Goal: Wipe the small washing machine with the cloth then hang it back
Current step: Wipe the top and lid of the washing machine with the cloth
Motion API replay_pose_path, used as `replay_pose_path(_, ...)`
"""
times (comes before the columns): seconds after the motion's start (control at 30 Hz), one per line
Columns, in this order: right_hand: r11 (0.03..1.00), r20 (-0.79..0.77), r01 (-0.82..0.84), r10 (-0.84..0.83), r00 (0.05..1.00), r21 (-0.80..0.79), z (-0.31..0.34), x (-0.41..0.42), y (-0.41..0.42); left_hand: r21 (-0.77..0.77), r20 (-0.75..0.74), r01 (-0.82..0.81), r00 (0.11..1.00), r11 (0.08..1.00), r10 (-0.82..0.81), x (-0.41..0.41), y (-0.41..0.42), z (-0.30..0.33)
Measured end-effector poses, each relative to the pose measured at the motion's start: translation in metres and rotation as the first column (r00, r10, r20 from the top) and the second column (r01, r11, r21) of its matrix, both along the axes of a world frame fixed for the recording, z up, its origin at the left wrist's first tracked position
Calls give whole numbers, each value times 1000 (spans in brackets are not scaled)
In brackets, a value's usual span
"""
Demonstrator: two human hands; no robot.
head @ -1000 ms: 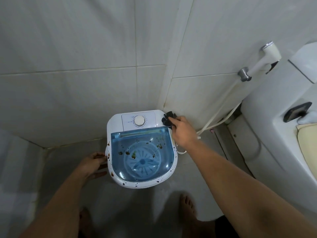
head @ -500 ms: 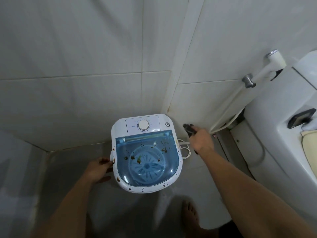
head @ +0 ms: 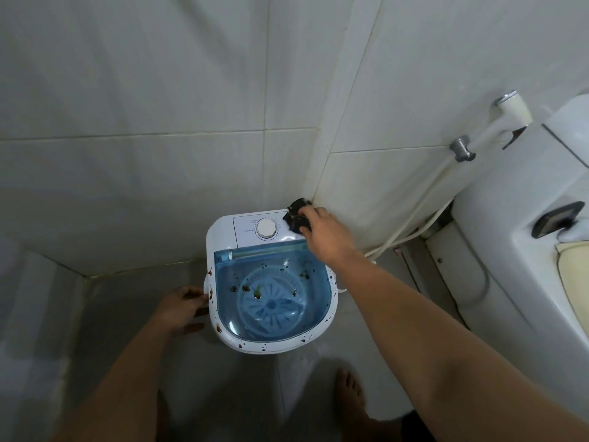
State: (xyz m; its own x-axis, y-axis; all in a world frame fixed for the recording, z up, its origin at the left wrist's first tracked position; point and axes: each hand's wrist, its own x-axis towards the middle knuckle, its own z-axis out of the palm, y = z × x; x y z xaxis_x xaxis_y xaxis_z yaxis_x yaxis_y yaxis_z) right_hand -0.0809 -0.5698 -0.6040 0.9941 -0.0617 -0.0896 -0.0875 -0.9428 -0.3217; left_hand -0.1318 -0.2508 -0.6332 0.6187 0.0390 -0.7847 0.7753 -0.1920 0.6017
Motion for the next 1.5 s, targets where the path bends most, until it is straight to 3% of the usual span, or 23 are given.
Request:
replay_pose_path(0.13, 921, -60, 301, -296, 953, 247, -9, -10, -25, 8, 20, 2, 1000, 1000, -3, -3, -4, 5)
replay_pose_path(0.2, 852, -121, 346, -325, 938, 392, -13, -24, -35, 17, 24, 3, 1000, 1000, -4, -3, -5, 7)
replay_pose_path(0.3, 817, -112, 320, -305, 946, 479, -25, -58, -36, 38, 27, 26, 999, 999, -27, -2, -3, 6)
replay_pose_path(0.47, 798, 74, 315, -407, 910, 513, -60, -121, -10, 17, 7, 9, 1000, 1000, -9, -2, -3, 5)
replay_pose_path(0.67, 691, 87, 430, -578, 812, 581, -74, -160, 15, 24, 29, -18, 999, 1000, 17, -4, -6, 5)
replay_pose_path(0.87, 809, 94, 383, -468, 879, 446, -65, -123, -3, 30, 17, -10, 1000, 999, 10, -3, -5, 6)
replay_pose_path(1.1, 795, 122, 410, -508, 852, 448, -65, -120, 6, 32, 0, -27, 1000, 999, 27, -5, -5, 8)
replay_pose_path(1.33, 565, 107, 448, -695, 711, 693, -72, -186, 44, 10, -21, -39, 999, 999, 39, -5, -5, 8)
replay_pose_path(1.5, 496, 73, 455, -731, 679, 740, -69, -229, 85, 9, -7, -44, 999, 999, 44, -8, -7, 9)
